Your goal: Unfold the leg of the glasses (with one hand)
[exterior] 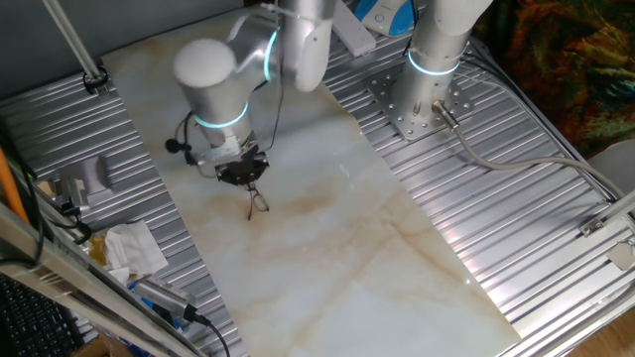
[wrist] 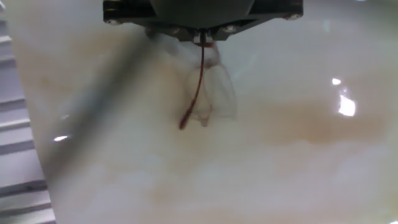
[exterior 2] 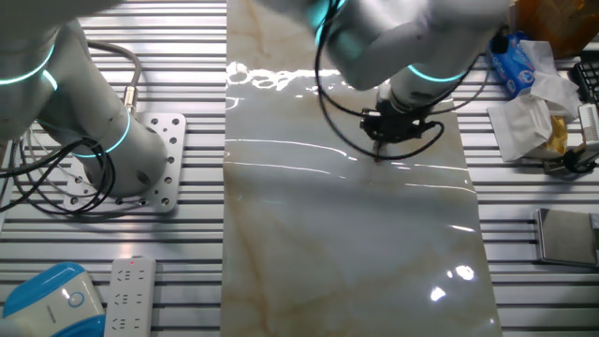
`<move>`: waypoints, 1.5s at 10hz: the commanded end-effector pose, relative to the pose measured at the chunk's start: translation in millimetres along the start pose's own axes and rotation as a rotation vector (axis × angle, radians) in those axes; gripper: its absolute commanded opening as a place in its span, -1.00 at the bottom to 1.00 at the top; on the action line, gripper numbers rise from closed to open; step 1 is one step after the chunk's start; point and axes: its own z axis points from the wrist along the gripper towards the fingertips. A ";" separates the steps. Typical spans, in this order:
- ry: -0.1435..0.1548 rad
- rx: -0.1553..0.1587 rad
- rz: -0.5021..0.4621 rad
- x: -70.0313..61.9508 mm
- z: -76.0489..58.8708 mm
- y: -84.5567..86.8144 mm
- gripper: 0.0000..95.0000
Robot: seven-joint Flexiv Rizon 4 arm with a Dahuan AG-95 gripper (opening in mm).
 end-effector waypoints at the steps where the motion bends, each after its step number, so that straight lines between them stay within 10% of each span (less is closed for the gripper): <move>1: -0.013 -0.031 0.002 3.7 4.1 -3.1 -1.00; 7: 0.057 -0.019 0.034 3.4 0.8 -1.4 -1.00; 15: 0.024 -0.036 0.133 -1.7 -9.1 -2.9 -1.00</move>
